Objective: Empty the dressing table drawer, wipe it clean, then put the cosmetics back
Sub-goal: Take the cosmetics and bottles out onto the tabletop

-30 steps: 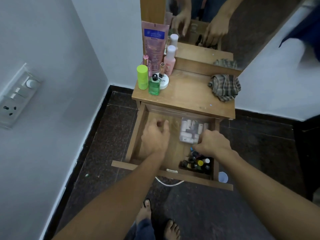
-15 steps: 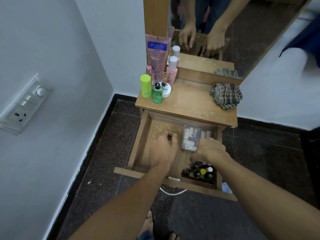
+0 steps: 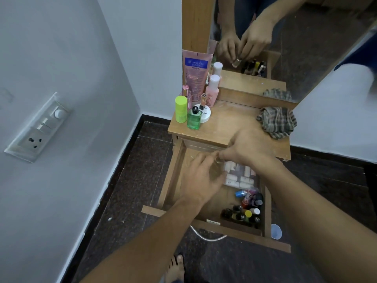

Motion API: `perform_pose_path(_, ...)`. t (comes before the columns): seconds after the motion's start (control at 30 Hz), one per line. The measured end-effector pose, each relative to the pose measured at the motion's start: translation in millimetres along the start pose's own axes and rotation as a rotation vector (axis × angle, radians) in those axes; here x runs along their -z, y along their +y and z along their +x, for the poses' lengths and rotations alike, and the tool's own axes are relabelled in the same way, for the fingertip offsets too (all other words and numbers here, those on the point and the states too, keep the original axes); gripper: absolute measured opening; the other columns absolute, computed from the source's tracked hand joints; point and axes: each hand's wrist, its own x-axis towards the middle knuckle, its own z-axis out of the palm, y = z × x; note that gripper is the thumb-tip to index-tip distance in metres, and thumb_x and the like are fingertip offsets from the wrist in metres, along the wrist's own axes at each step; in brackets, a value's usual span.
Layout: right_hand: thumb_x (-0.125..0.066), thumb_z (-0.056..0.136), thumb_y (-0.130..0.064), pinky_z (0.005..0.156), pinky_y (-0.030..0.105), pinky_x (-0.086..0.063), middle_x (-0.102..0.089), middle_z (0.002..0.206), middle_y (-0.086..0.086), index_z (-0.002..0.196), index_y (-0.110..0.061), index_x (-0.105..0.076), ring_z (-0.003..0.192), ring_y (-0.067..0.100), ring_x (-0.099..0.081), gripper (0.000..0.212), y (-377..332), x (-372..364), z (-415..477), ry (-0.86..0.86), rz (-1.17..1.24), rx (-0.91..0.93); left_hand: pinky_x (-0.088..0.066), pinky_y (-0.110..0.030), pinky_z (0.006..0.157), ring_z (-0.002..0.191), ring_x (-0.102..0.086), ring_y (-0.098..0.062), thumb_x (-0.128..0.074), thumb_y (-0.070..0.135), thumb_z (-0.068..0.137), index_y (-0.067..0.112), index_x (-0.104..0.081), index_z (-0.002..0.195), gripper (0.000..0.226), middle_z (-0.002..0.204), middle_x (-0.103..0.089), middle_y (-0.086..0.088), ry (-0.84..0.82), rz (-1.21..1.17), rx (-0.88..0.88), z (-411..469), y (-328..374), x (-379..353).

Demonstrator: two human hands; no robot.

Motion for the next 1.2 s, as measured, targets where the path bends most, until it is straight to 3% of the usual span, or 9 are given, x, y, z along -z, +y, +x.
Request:
perform_pose_path(0.13, -0.086, 0.062, -0.046, 0.053, 0.026, -0.04, -0.066, 0.073, -0.004, 0.073, -0.018, -0.069, 0.075, 0.017, -0.064, 0.034, -40.1, 12.4, 8.5, 0.055, 0.05, 0.093, -0.053, -0.031, 0.074, 0.09, -0.06, -0.015, -0.073, 0.036, 0.091, 0.015, -0.071, 0.101, 0.023, 0.1, -0.065, 0.003, 0.277, 0.015, 0.008, 18.9, -8.4, 11.3)
perform_pose_path(0.3, -0.078, 0.061, -0.049, 0.06, 0.029, -0.046, -0.065, 0.074, -0.002, 0.074, -0.015, -0.066, 0.08, 0.022, -0.066, 0.038, -71.2, 3.5, 23.5, 0.075, 0.187, 0.143, -0.053, -0.042, 0.07, 0.084, -0.059, -0.021, -0.063, 0.042, 0.09, 0.015, -0.066, 0.094, 0.027, 0.094, -0.062, 0.002, 0.33, 0.077, 0.105, 42.9, -26.6, 28.2)
perform_pose_path(0.43, -0.072, 0.062, -0.066, 0.053, 0.031, -0.041, -0.06, 0.054, -0.005, 0.059, -0.02, -0.066, 0.061, 0.017, -0.061, 0.047, -64.7, 1.6, 12.8, 0.083, 0.411, 0.126, -0.054, -0.043, 0.074, 0.087, -0.062, -0.022, -0.064, 0.033, 0.093, 0.016, -0.068, 0.104, 0.021, 0.099, -0.063, 0.001, 0.404, 0.031, 0.178, 61.7, -34.0, 39.0)
perform_pose_path(0.5, -0.07, 0.064, -0.07, 0.057, 0.036, -0.049, -0.064, 0.056, -0.002, 0.066, -0.022, -0.073, 0.062, 0.018, -0.063, 0.048, -49.9, -2.7, 2.9, 0.081, 0.475, 0.079, -0.052, -0.037, 0.078, 0.09, -0.063, -0.019, -0.066, 0.033, 0.095, 0.018, -0.069, 0.116, 0.026, 0.103, -0.065, 0.001, 0.433, 0.004, 0.214, 74.0, -37.3, 42.6)
perform_pose_path(0.67, -0.077, 0.076, -0.045, 0.066, 0.037, -0.054, -0.068, 0.058, -0.004, 0.066, -0.016, -0.074, 0.062, 0.016, -0.062, 0.031, -11.0, -23.4, -0.2, 0.012, 0.572, -0.015, -0.05, -0.037, 0.081, 0.093, -0.064, -0.021, -0.064, 0.037, 0.096, 0.018, -0.07, 0.117, 0.029, 0.107, -0.065, -0.001, 0.42, 0.029, 0.301, 91.5, -48.7, 42.4)
perform_pose_path(0.83, -0.078, 0.074, -0.041, 0.08, 0.046, -0.06, -0.073, 0.07, -0.003, 0.066, -0.022, -0.077, 0.091, 0.021, -0.069, 0.021, 10.1, -41.5, 4.7, -0.003, 0.604, -0.046, -0.049, -0.038, 0.084, 0.096, -0.063, -0.022, -0.063, 0.037, 0.096, 0.018, -0.068, 0.123, 0.033, 0.11, -0.064, -0.002, 0.395, 0.054, 0.311, 89.7, -53.0, 38.6)
perform_pose_path(0.9, -0.076, 0.07, -0.045, 0.081, 0.043, -0.058, -0.074, 0.077, -0.004, 0.067, -0.026, -0.076, 0.1, 0.022, -0.067, 0.019, 14.9, -44.4, 6.3, -0.001, 0.591, -0.059, -0.051, -0.039, 0.086, 0.097, -0.063, -0.022, -0.063, 0.037, 0.096, 0.018, -0.067, 0.125, 0.035, 0.111, -0.063, -0.002, 0.373, 0.062, 0.323, 89.8, -53.2, 37.3)
perform_pose_path(1.1, -0.076, 0.081, -0.038, 0.071, 0.037, -0.058, -0.071, 0.076, -0.004, 0.076, -0.024, -0.074, 0.076, 0.016, -0.067, 0.015, 44.7, -34.1, 5.9, -0.035, 0.294, -0.03, -0.045, -0.035, 0.092, 0.105, -0.061, -0.02, -0.067, 0.038, 0.094, 0.02, -0.064, 0.132, 0.042, 0.12, -0.06, -0.003, 0.399, -0.001, 0.338, 76.9, -53.8, 33.8)
perform_pose_path(1.2, -0.071, 0.083, -0.039, 0.072, 0.039, -0.059, -0.071, 0.085, 0.001, 0.082, -0.023, -0.073, 0.079, 0.021, -0.067, 0.016, 72.1, -37.6, 3.5, -0.094, 0.029, -0.052, -0.039, -0.022, 0.081, 0.096, -0.06, -0.017, -0.062, 0.033, 0.098, 0.014, -0.065, 0.12, 0.03, 0.114, -0.059, -0.005, 0.49, -0.053, 0.338, 52.1, -45.4, 26.3)
